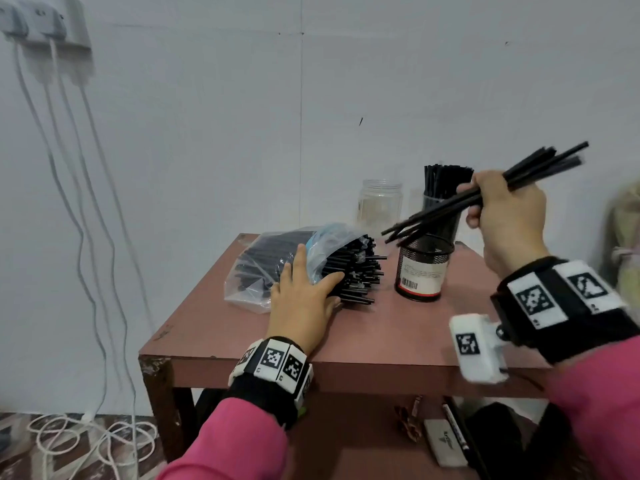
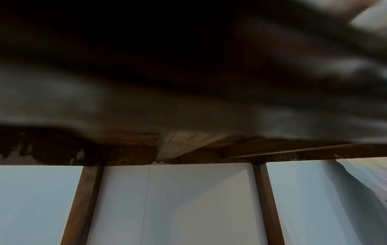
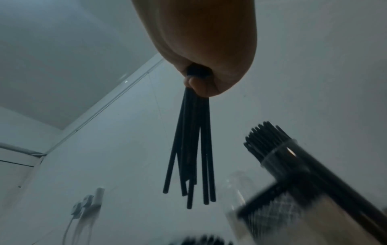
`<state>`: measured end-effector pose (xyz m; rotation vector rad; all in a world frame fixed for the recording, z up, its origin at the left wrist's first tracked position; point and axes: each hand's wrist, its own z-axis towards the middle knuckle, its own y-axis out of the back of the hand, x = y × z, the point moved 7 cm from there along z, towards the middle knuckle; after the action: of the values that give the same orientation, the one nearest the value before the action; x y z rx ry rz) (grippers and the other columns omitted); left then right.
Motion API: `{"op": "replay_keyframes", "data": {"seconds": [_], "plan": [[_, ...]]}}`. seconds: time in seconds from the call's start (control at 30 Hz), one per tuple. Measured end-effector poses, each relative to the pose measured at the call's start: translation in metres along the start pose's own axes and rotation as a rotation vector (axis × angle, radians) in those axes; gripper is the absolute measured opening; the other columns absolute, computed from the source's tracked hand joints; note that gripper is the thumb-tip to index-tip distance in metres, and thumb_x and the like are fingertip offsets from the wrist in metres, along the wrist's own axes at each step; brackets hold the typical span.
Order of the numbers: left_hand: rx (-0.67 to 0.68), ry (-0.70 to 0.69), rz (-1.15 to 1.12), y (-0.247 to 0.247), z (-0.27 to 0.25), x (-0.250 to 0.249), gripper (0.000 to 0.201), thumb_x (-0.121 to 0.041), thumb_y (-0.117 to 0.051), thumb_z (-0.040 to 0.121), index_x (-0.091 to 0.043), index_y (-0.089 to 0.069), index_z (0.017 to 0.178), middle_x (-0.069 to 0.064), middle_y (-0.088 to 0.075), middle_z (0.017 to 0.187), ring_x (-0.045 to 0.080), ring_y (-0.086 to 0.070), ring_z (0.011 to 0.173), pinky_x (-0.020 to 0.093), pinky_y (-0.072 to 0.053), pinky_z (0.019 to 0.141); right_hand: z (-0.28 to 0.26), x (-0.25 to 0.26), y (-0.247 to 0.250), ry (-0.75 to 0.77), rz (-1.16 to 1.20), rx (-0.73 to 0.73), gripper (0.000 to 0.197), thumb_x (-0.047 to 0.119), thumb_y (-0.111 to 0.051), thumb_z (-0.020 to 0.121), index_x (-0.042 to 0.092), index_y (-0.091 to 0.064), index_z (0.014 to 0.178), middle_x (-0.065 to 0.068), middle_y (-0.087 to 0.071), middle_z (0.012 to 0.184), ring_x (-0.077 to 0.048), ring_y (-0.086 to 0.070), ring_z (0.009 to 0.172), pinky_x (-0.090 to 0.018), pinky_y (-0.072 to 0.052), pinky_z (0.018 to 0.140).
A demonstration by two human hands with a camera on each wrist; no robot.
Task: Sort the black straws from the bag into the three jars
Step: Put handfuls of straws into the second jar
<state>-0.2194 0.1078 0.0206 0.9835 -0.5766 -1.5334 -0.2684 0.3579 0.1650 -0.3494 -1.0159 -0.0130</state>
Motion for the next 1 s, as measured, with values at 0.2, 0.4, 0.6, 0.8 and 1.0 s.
{"op": "replay_keyframes", "data": {"seconds": [0.2,0.4,0.6,0.8,1.0], "plan": [[-0.017,-0.008,-0.006,-0.002,0.000,0.002,0.045,-0.040,-0.062,0.090,-0.045,-0.048,0.133,0.013,0.002,0.161,0.039,-0.015,0.144,0.058,-0.026,0.111,0.059,0.027,-0.018,0.116,-0.316,0.054,0.013,0.015,-0.050,0.083,0.010,-0.057,0.073,-0.009,-0.067,0.075,-0.005,-0.048,0.039,-0.019,-0.037,0.040],[-0.020,-0.004,-0.017,-0.002,0.000,0.001,0.045,-0.040,-0.062,0.090,-0.045,-0.049,0.132,0.012,0.002,0.161,0.038,-0.016,0.144,0.057,-0.026,0.112,0.075,-0.029,-0.042,0.020,-0.780,0.223,0.030,0.023,-0.055,0.082,0.000,-0.070,0.093,-0.019,-0.069,0.091,-0.032,-0.063,0.080,-0.040,-0.054,0.076],[-0.015,0.000,-0.021,-0.001,-0.001,0.001,0.045,-0.041,-0.062,0.090,-0.046,-0.048,0.132,0.011,0.002,0.161,0.037,-0.014,0.145,0.056,-0.025,0.112,0.057,-0.076,-0.051,-0.069,-0.940,0.320,0.014,0.012,-0.066,0.081,0.000,-0.061,0.085,-0.013,-0.067,0.076,-0.026,-0.060,0.066,-0.033,-0.049,0.064],[-0.004,0.001,-0.012,0.000,-0.002,-0.001,0.045,-0.043,-0.059,0.091,-0.047,-0.046,0.134,0.011,0.005,0.161,0.036,-0.013,0.145,0.054,-0.024,0.114,0.056,-0.089,-0.051,-0.100,-0.907,0.358,0.053,0.022,-0.085,0.070,-0.001,-0.055,0.107,-0.012,-0.068,0.082,-0.023,-0.061,0.061,-0.033,-0.048,0.059],[0.010,0.008,0.001,0.002,-0.003,-0.002,0.045,-0.043,-0.058,0.091,-0.048,-0.045,0.134,0.010,0.006,0.161,0.034,-0.013,0.145,0.053,-0.024,0.114,0.053,-0.070,-0.040,-0.055,-0.671,0.270,0.083,0.027,-0.079,0.079,0.009,-0.033,0.146,-0.008,-0.053,0.126,-0.017,-0.057,0.059,-0.025,-0.042,0.049]]}}
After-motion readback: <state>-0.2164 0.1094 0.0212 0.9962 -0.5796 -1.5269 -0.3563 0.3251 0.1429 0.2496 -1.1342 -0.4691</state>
